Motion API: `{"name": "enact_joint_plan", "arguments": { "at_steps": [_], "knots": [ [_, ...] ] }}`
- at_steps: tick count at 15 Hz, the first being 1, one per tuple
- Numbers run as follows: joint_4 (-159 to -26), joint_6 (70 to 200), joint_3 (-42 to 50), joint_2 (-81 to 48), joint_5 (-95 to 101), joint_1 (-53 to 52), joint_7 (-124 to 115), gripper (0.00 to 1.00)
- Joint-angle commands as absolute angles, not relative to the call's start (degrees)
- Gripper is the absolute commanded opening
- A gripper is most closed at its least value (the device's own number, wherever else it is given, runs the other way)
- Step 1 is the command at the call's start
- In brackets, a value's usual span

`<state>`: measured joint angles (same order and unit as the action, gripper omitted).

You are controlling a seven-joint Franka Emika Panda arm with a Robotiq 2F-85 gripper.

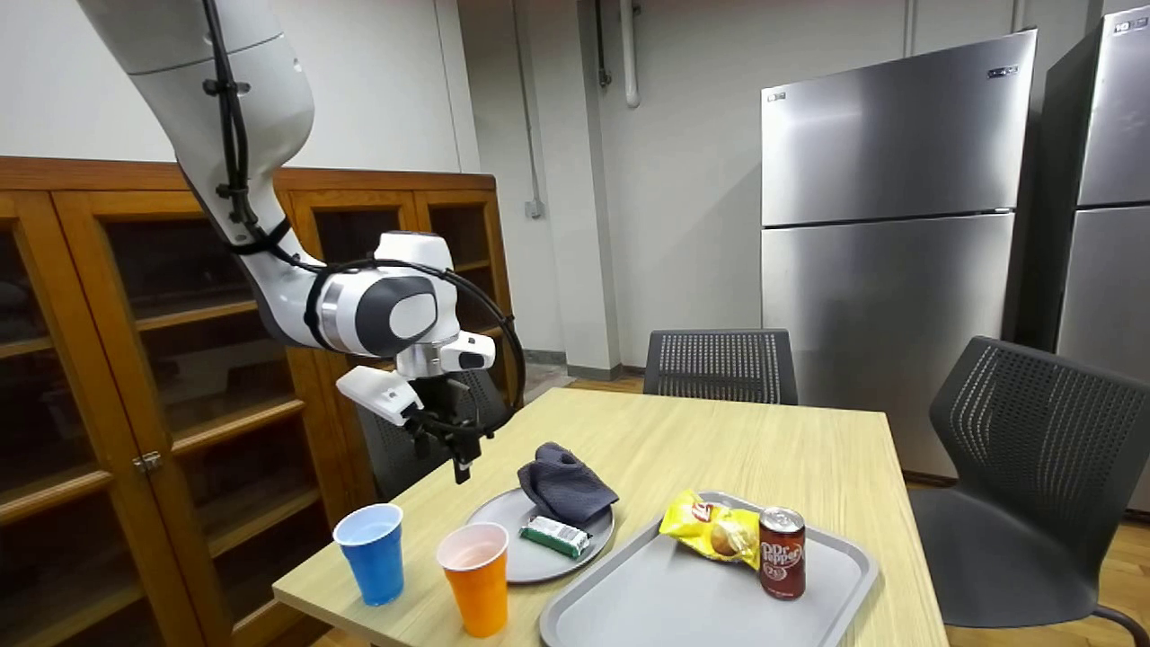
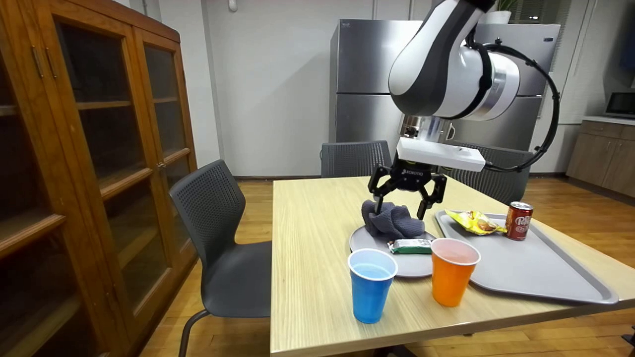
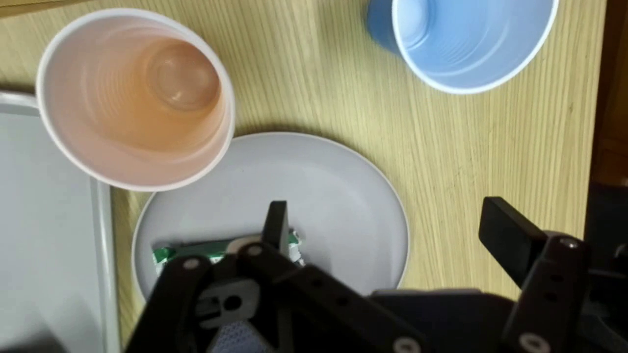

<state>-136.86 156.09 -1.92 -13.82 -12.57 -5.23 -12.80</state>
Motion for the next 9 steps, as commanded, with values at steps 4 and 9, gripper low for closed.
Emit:
{"name": "enact_joint_plan", "arguments": {
  "at_steps": [4, 9],
  "knots": [
    [-135.31, 154.85, -0.11, -13.76, -11.89, -4.43, -14.95, 1.0],
    [-134.9, 154.39, 0.28, -13.76, -11.85, -4.32, -15.05, 1.0]
  ]
}}
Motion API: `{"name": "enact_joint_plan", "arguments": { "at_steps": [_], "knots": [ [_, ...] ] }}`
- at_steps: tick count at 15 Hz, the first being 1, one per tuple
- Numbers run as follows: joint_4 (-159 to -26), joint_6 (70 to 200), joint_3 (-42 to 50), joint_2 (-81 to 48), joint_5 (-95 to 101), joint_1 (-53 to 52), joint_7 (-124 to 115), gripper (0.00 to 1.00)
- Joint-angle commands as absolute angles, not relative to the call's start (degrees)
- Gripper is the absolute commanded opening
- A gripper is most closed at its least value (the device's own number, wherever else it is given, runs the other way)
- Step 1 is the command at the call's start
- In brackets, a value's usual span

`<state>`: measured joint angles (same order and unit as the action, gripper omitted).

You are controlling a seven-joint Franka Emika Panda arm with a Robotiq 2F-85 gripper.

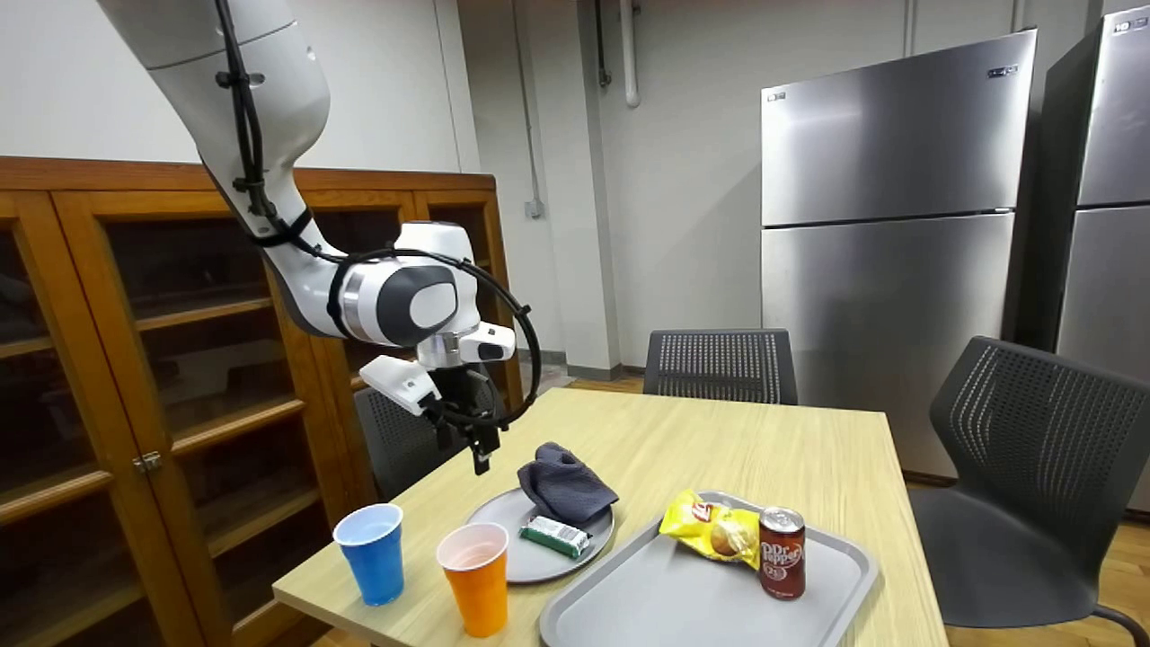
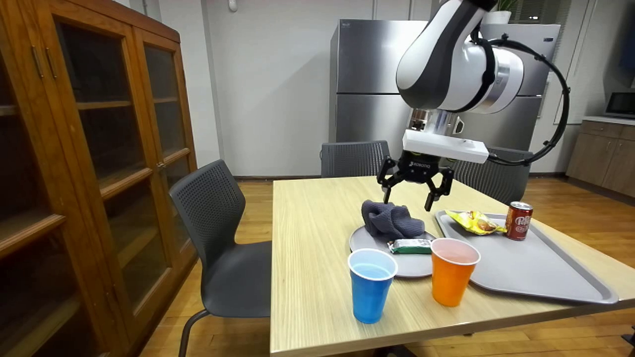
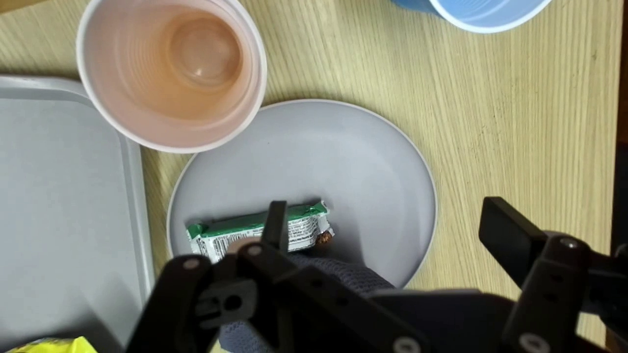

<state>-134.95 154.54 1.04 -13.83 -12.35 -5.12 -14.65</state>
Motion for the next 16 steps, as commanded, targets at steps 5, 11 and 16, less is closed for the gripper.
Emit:
{"name": "enact_joint_plan", "arguments": {
  "at_steps": [5, 11, 16],
  "knots": [
    [-134.89, 154.36, 0.28, -13.76, -11.85, -4.32, -15.1, 1.0],
    [-134.88, 154.35, 0.28, -13.76, -11.84, -4.32, -15.12, 1.0],
    [-131.51, 155.54, 1.05, -16.74, -11.65, -3.72, -15.01, 1.0]
  ]
}}
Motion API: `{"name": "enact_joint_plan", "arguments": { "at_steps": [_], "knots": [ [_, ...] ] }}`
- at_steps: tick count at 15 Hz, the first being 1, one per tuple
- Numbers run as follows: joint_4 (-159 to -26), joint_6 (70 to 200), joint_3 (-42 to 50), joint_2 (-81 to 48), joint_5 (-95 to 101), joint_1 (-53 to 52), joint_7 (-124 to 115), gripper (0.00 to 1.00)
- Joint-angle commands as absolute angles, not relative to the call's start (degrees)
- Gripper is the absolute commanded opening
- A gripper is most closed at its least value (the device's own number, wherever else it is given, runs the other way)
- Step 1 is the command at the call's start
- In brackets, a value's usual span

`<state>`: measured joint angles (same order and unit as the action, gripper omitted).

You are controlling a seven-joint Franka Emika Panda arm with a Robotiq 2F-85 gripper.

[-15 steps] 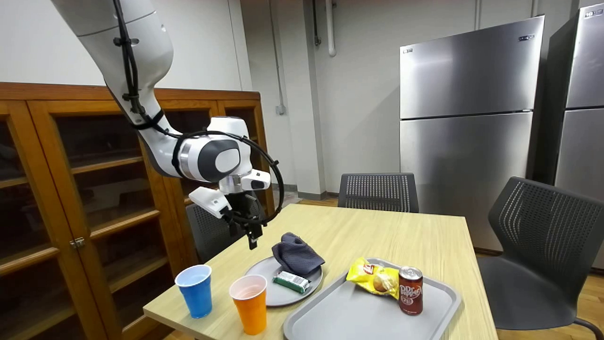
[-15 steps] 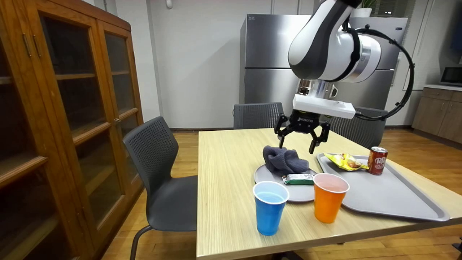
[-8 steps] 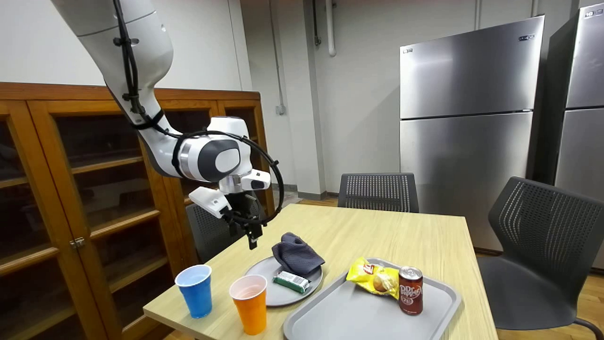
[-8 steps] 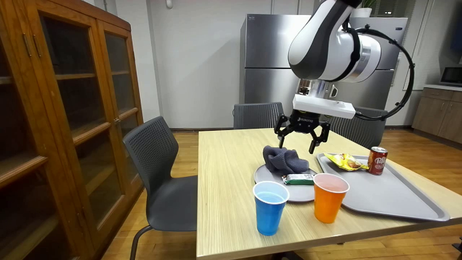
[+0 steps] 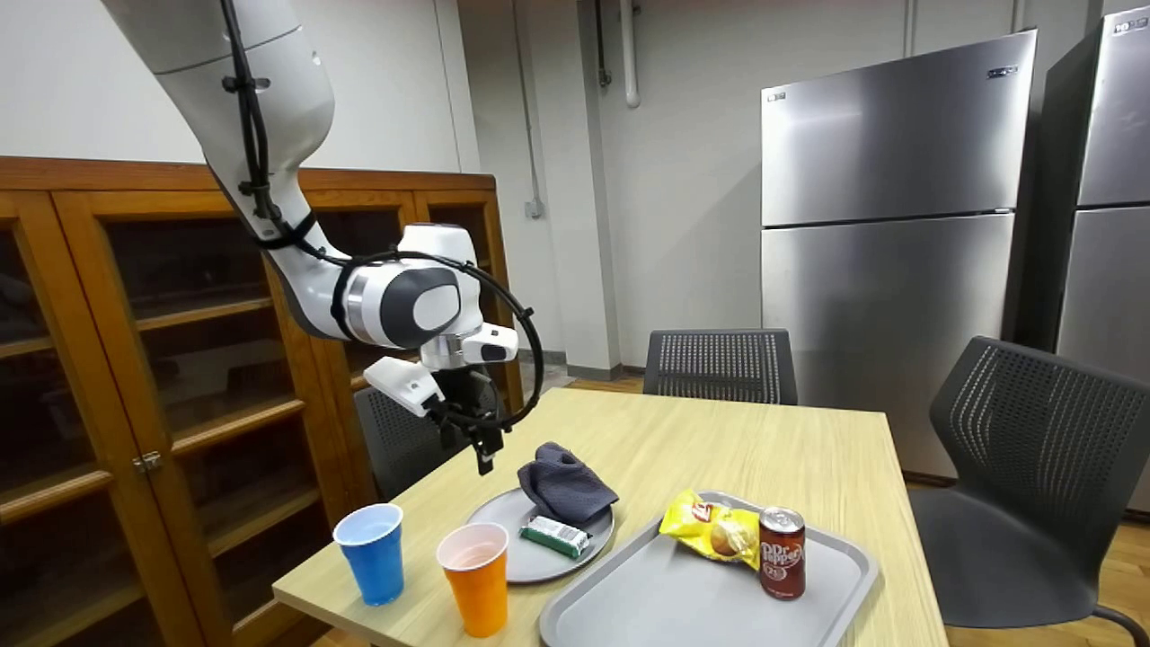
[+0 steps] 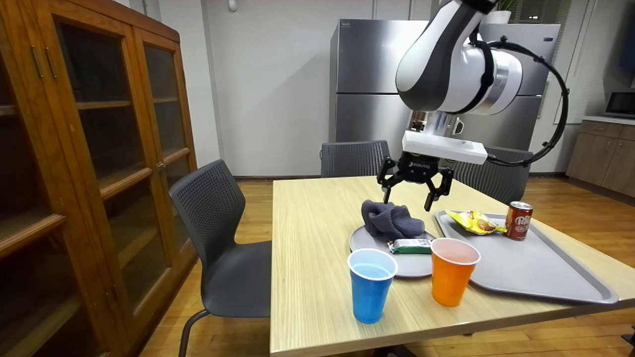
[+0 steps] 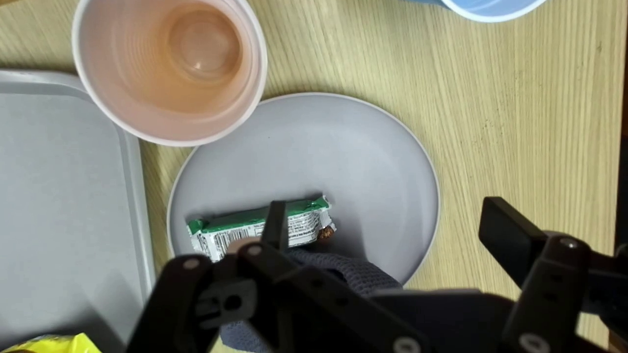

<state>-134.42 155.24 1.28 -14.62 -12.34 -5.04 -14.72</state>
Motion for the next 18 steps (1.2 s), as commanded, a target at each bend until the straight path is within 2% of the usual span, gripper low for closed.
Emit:
{"name": "enact_joint_plan", "arguments": {
  "at_steps": [1, 18],
  "knots": [
    [-130.71, 155.83, 1.16, -17.39, -11.66, -3.56, -14.9, 1.0],
    [-107.42, 153.99, 1.8, -36.39, -12.15, -1.32, -15.26, 1.0]
  ]
}}
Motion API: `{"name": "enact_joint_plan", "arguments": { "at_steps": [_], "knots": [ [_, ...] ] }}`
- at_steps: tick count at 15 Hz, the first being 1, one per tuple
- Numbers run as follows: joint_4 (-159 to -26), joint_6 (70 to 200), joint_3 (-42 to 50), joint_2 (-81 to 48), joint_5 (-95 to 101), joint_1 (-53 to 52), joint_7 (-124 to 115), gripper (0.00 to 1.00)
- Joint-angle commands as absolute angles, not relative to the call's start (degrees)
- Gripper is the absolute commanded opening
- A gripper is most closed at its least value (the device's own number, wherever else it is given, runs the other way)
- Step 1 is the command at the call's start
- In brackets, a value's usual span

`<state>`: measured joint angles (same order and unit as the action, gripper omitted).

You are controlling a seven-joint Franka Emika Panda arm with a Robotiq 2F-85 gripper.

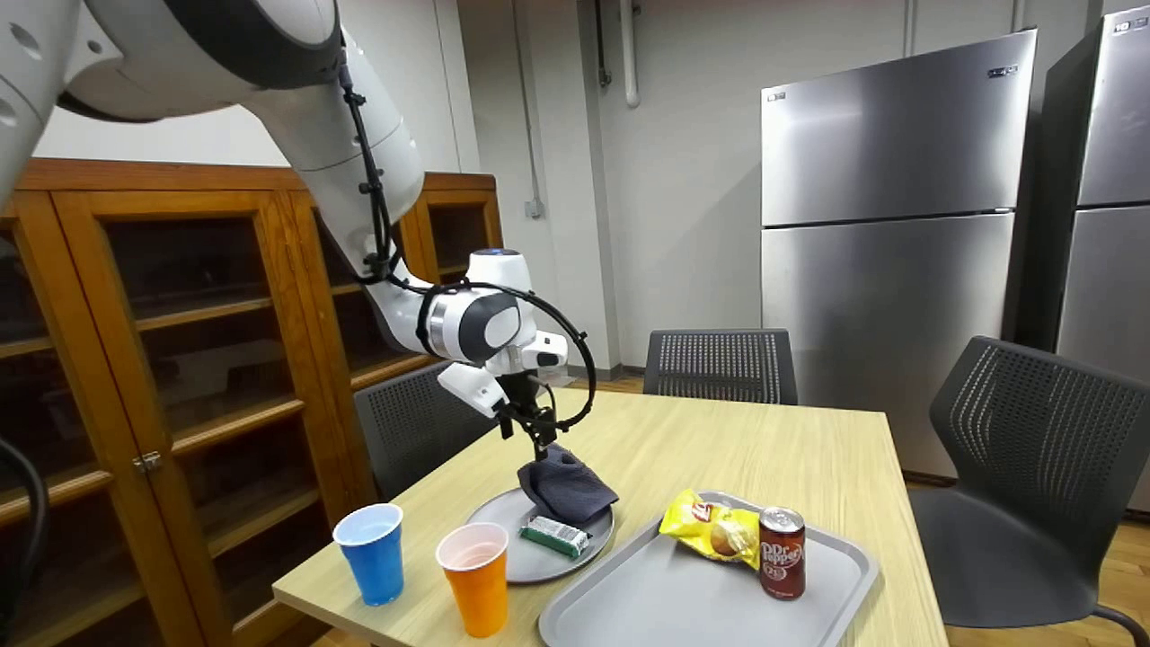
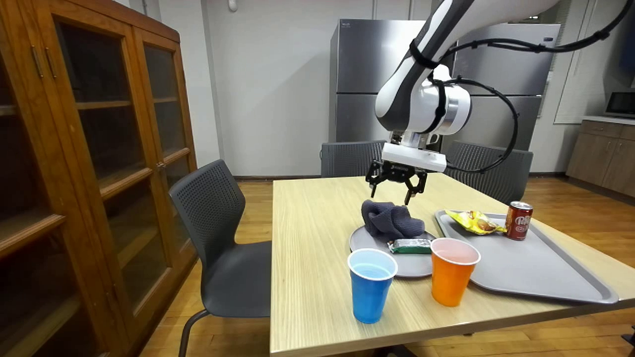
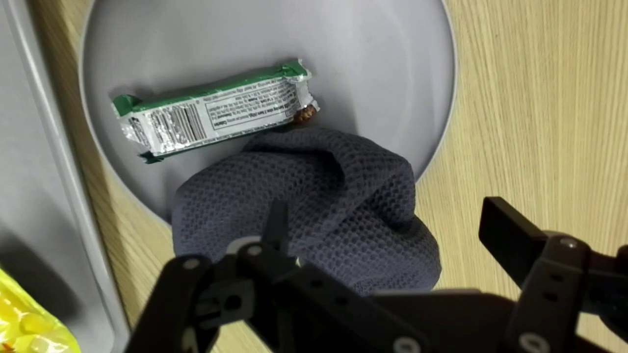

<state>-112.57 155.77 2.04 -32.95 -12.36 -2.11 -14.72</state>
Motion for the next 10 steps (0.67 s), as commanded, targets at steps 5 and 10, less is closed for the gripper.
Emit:
{"name": "enact_joint_plan", "arguments": {
  "at_steps": [5, 10],
  "knots": [
    [-101.87, 153.73, 2.96, -41.27, -11.49, -2.0, -16.23, 1.0],
    [-96.9, 153.49, 4.08, -45.22, -10.81, -2.88, -16.96, 1.0]
  ]
}}
